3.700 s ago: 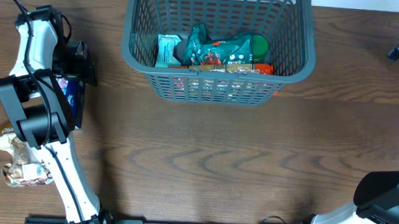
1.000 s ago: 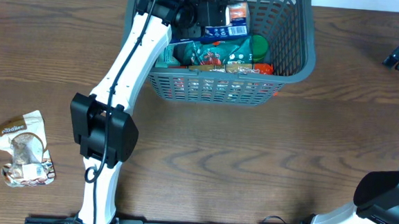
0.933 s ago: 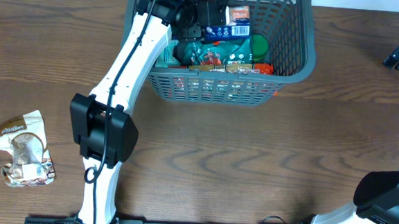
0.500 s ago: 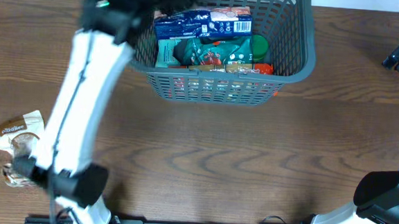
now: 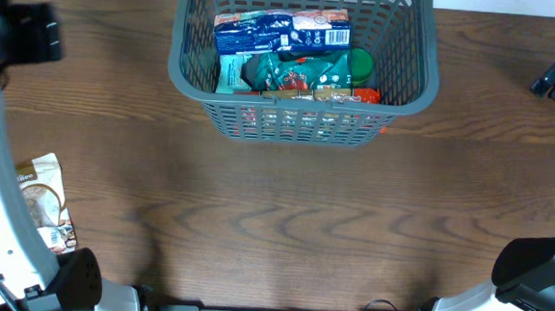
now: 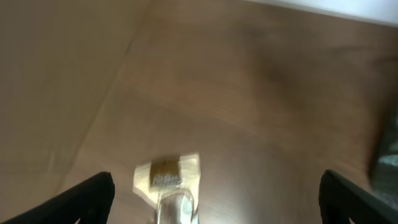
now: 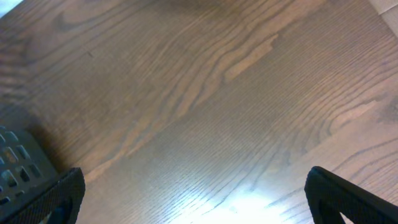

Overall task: Pack container
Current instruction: 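Lower the left gripper onto the brown Pantree pouch and grasp it, then lift the Pantree pouch and carry it over the basket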

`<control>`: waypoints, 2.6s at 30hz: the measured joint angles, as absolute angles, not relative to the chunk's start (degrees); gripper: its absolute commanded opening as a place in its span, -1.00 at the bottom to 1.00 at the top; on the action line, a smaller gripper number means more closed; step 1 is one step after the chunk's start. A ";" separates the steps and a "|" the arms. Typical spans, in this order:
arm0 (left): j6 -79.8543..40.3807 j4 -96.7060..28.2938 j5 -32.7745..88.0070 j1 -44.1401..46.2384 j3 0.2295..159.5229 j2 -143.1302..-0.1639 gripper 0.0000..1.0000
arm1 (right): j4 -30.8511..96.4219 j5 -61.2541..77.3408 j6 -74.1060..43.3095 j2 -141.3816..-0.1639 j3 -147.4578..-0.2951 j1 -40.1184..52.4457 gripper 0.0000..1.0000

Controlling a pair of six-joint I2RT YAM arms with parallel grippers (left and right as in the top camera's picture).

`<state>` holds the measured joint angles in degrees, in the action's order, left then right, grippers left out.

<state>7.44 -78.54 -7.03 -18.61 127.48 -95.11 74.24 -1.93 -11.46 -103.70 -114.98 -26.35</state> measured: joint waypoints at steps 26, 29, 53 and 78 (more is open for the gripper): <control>0.01 -65.01 -2.72 -37.74 68.82 -67.24 0.97 | 72.97 -1.72 -11.44 -103.70 -114.98 -26.35 0.99; 0.25 -61.30 -2.31 -39.64 68.05 -70.48 0.97 | 72.99 -1.72 -11.44 -103.70 -114.98 -26.35 0.99; 13.87 -48.05 -1.89 -44.91 67.99 -105.58 0.97 | 72.20 -1.69 -11.46 -103.70 -114.98 -26.35 0.99; 9.13 -53.19 13.45 -43.44 71.20 -110.74 -0.88 | 70.22 -1.69 -11.03 -103.70 -114.98 -26.35 0.99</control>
